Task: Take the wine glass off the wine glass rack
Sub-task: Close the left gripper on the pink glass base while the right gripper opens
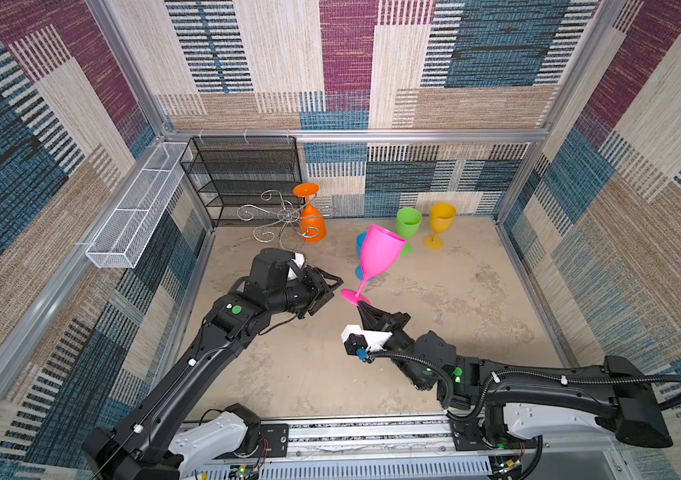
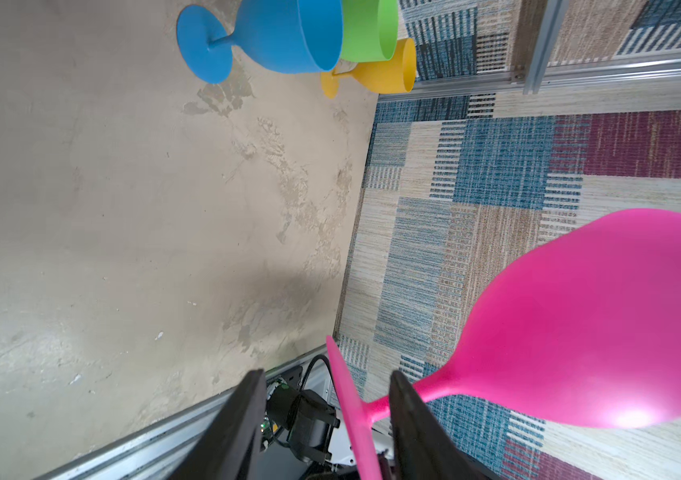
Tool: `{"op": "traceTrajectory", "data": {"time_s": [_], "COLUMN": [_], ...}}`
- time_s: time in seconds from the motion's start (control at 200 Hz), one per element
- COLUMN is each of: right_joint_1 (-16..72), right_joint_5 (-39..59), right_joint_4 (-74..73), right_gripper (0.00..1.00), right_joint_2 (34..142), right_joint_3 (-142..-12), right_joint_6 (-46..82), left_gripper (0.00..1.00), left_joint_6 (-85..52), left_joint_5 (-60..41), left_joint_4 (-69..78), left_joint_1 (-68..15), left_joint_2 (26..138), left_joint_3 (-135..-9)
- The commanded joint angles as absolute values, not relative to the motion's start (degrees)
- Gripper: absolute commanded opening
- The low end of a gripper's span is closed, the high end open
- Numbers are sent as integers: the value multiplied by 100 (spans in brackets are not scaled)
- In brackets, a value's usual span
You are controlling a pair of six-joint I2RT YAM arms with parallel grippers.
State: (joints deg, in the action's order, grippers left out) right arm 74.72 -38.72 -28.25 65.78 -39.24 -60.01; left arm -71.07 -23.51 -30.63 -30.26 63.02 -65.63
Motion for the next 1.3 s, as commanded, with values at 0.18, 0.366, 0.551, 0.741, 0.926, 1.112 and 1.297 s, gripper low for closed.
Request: {"op": "traceTrajectory", "data": {"time_s": [0.18, 0.366, 0.551, 0.741, 0.926, 1.112, 1.297], "right_joint_1": [7489, 7488, 7492, 7494, 7491, 7491, 7494], "right_joint_5": [-4037, -4048, -4065, -4087, -4073, -4115, -4188], "right_joint_4": [-3580, -3660, -3727, -3726, -3678, -3653, -3633], "right_gripper": [0, 0, 0, 0, 0, 0, 16], "right_joint_2": [6776, 6923, 7084, 7330, 7371, 7387, 7317], "right_joint_3": [-3913, -3964, -4012, -4148, -4230, -4240, -4288], "right_joint_6": [-6450, -6573, -6647, -6662, -6662, -6648, -6478], "left_gripper": [50, 46, 41, 28, 0, 0, 0], "left_joint_6": [-7821, -8081, -8297, -8429, -8411, -8394, -8307], "left_joint_5": [-2822, -3074, -3186, -3267, -3265, -3491, -3441], "left_joint_4": [-2916, -2680, -2404, -2128, -1974, -1832, -1680], "left_joint_1": [-3023, -3021, -3028, -3032, -3032, -3031, -3022], "left_joint_2": [6464, 6551, 6516, 6472, 6467, 6498, 6473], "left_joint_3": [-6614, -6582, -6425, -6188, -6075, -6028, -5982]}}
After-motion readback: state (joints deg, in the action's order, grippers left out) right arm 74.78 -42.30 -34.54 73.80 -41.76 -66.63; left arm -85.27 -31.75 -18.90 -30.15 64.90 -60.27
